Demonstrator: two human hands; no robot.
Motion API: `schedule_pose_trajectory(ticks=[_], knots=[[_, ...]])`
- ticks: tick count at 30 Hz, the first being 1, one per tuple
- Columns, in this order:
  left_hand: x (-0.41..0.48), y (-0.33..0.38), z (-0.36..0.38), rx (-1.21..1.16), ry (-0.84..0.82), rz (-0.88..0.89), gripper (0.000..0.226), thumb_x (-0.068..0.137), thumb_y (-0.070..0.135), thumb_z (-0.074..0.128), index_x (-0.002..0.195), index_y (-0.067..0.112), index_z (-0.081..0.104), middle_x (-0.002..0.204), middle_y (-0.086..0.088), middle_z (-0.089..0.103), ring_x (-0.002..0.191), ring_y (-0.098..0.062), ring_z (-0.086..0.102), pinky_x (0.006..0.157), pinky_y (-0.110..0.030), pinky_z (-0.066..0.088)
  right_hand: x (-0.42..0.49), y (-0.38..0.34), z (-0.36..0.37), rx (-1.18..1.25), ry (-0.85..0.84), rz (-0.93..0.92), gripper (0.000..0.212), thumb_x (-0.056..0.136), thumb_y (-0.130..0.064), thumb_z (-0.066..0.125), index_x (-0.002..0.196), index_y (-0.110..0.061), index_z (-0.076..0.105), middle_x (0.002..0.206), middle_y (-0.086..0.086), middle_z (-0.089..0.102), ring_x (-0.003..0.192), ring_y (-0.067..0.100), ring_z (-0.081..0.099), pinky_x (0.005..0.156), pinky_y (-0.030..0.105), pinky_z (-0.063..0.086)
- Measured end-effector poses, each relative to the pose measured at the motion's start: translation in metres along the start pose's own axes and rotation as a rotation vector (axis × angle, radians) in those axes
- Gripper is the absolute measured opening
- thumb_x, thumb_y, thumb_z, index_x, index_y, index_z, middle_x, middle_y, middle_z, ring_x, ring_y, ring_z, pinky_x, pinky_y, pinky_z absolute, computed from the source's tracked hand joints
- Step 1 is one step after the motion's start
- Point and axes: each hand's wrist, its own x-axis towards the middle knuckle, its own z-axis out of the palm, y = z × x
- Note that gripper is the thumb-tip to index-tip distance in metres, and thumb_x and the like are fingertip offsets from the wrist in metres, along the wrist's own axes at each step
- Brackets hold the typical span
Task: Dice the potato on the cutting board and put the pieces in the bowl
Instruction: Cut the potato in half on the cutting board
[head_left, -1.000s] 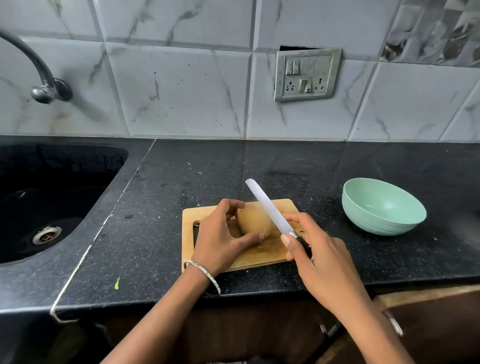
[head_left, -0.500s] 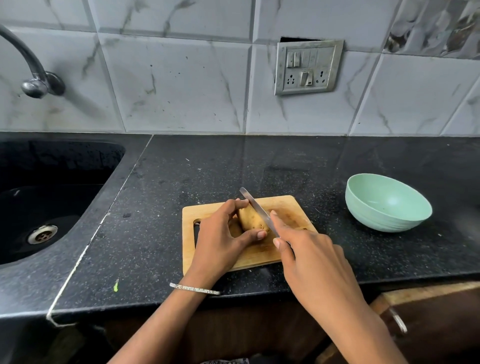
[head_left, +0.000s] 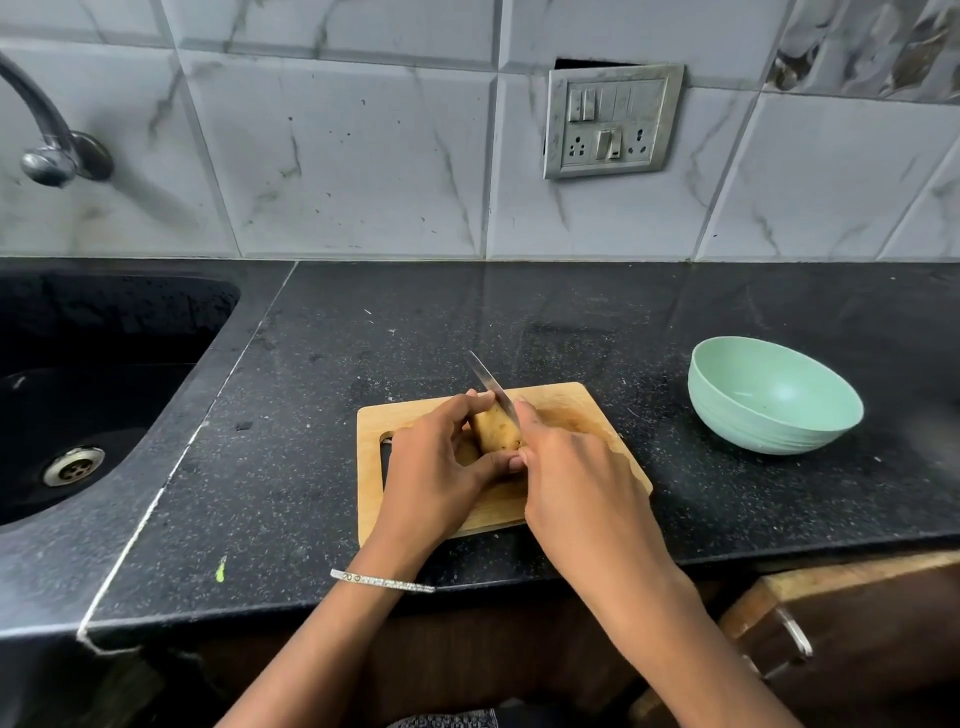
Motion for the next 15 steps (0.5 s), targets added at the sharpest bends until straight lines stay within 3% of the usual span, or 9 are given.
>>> schedule_pose_trajectory(ticks=[3,7,10,15], knots=[[0.000,-0.001,0.001,0.025,0.004,0.009,0.083,0.050,0.065,0.077,0.123,0.026,0.064,0.120,0.017,0.066,0.114,-0.005,0.062,0.101,-0.039,0.050,0.003,0.002,0.001,0.043,0.013,-0.011,0.058,0.105,-0.021,0.046,0.158,-0.035,0.026,0.118,0.002,0.067,0.108,0.026,0.064,0.068,0.032,0.041],[0.001,-0.004,0.000,0.047,0.000,0.015,0.079,0.050,0.064,0.079,0.122,0.038,0.057,0.118,0.019,0.067,0.113,-0.006,0.063,0.100,-0.040,0.052,-0.017,0.009,-0.001,0.073,0.001,-0.010,0.058,0.107,-0.028,0.041,0.158,-0.040,0.019,0.119,-0.001,0.064,0.110,0.026,0.062,0.069,0.033,0.038],[0.001,-0.003,-0.002,0.043,0.008,0.013,0.072,0.053,0.049,0.091,0.117,0.031,0.066,0.108,0.020,0.069,0.108,-0.011,0.066,0.096,-0.039,0.054,-0.026,0.008,-0.002,0.047,-0.007,-0.009,0.063,0.106,-0.026,0.041,0.159,-0.040,0.012,0.120,-0.004,0.061,0.112,0.025,0.060,0.071,0.033,0.038],[0.005,-0.001,0.000,-0.018,0.011,-0.007,0.071,0.054,0.039,0.089,0.119,0.021,0.066,0.107,0.021,0.068,0.108,-0.010,0.066,0.098,-0.036,0.053,-0.017,0.005,-0.005,-0.027,0.012,-0.008,0.061,0.106,-0.022,0.043,0.160,-0.035,0.017,0.117,0.002,0.063,0.110,0.027,0.062,0.071,0.035,0.044]])
